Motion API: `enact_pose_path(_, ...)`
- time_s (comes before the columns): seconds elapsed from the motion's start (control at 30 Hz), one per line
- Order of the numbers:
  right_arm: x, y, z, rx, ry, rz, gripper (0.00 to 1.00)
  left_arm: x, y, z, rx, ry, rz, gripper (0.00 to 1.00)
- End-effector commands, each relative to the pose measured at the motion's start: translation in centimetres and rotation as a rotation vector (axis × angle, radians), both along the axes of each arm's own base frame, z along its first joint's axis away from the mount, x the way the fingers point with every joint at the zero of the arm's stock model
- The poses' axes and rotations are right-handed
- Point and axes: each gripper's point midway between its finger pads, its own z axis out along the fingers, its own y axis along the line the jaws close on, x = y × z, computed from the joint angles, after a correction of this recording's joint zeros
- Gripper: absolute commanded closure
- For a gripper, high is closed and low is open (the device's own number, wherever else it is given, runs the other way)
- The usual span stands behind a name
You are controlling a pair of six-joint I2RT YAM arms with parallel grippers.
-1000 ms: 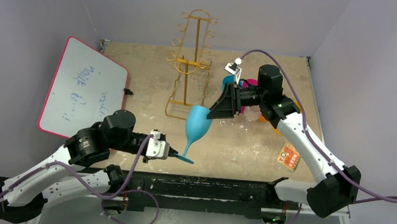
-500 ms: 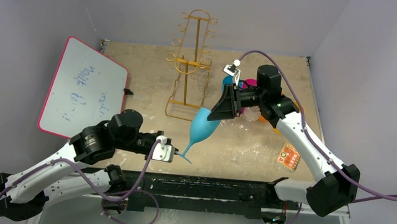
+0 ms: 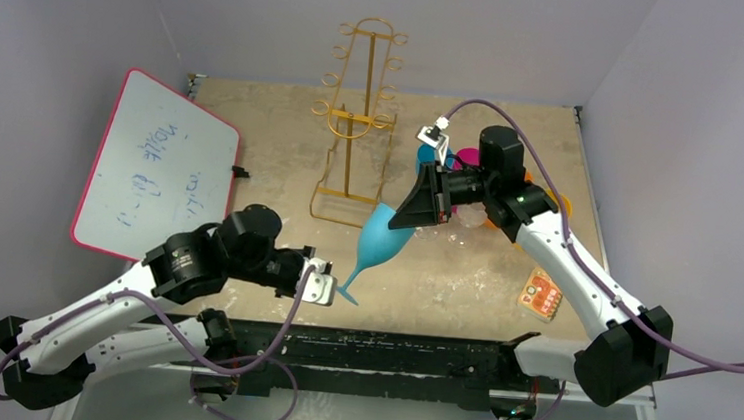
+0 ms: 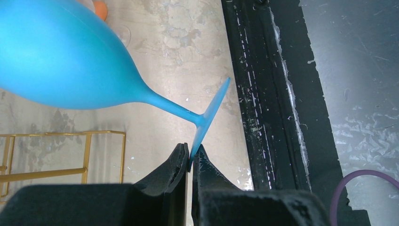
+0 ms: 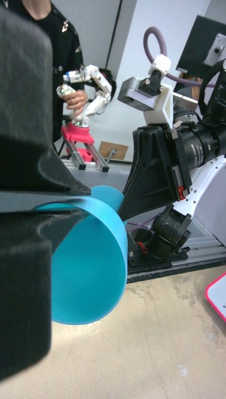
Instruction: Take the wine glass off the wine glass rack
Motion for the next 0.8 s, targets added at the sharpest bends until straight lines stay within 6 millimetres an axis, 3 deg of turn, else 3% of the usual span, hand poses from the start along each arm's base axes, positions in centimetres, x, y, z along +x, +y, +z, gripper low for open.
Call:
enact_pose_path(0.0,-2.2,-0.2,1.2,0.029,-0.018,0.068,0.91,1.7,0.0,0.4,-0.005,-0.047,0.070,1.00)
enact_pose_path(0.1,-1.8,-0.1,0.9,0.021,-0.015,0.053,1.00,1.2,0.1,0.0,-0.008,-0.024,0.064,1.00)
enact_pose_path(0.5,-1.4,0.0,0.5,0.011,-0.025,0.023,1.00,0.4,0.2,0.3,-0.093,0.001,0.079,1.00)
enact_pose_path(0.6,-1.2,0.1,0.3,0.008,-0.021,0.019,1.00,-0.3,0.0,0.3,-0.093,0.036,0.049,0.88)
enact_pose_path(0.7,-1.0,0.2,0.3,0.006,-0.020,0.015,1.00,-0.9,-0.2,-0.1,-0.071,0.076,0.022,0.68)
enact_pose_path(0.77,-0.9,0.3,0.4,0.007,-0.023,0.013,1.00,-1.0,-0.1,-0.4,-0.050,0.085,0.018,0.67)
